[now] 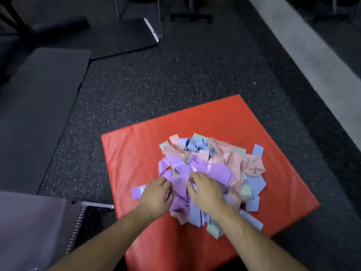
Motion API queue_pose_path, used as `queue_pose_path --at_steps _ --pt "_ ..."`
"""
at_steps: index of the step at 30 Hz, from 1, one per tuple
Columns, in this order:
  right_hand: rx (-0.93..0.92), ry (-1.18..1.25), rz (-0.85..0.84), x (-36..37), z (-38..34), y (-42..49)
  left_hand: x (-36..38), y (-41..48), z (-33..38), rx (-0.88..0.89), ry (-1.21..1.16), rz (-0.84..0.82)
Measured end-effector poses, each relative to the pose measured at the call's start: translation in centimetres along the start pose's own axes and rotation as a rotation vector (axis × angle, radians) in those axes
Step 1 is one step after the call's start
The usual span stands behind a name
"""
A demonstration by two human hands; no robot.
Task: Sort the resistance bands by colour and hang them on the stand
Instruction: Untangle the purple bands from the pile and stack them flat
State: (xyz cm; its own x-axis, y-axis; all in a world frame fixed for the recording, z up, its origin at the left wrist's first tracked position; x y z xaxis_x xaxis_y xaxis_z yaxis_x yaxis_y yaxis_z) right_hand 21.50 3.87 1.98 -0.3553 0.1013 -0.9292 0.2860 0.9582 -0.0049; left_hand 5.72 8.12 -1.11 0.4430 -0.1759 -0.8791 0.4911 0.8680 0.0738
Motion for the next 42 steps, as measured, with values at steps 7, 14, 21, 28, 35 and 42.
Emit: queue_pose_path --at_steps 7,14,21,28,35,42 --pt "-0.157 -0.125 -0.031 18.9 5.5 -6.4 15.3 -6.1 -7.4 0.167 0.000 -0.015" --pt "-0.287 -0.191 0.308 21.7 5.6 -7.7 16.5 -8.8 -8.1 0.400 -0.016 0.278" --pt "-0.401 -0.384 0.470 20.0 3.5 -8.8 15.7 -9.1 -8.2 0.435 0.037 0.344" --pt "-0.232 -0.266 0.170 18.9 2.9 -9.8 14.7 -8.7 -9.6 0.136 -0.048 0.151" --pt "-0.218 0.047 0.204 15.7 4.6 -10.7 11.6 -11.5 -9.1 -0.068 -0.429 0.070" --pt "-0.071 0.502 0.364 10.3 4.7 -8.8 6.5 -10.8 -4.5 -0.034 -0.689 0.077"
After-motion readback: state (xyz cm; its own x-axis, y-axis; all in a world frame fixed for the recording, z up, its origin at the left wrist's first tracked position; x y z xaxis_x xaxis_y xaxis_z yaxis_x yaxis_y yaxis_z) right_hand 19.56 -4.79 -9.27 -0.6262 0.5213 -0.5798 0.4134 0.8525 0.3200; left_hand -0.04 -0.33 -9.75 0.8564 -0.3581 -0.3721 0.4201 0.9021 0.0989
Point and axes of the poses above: each hand's wrist, its own y-axis towards the middle knuckle, its own x-axis out of the palm, z = x × y, the point moved 10 cm from there along y, towards the middle knuckle, and after that the axes turned 12 degrees about z, right-handed, at the moved point
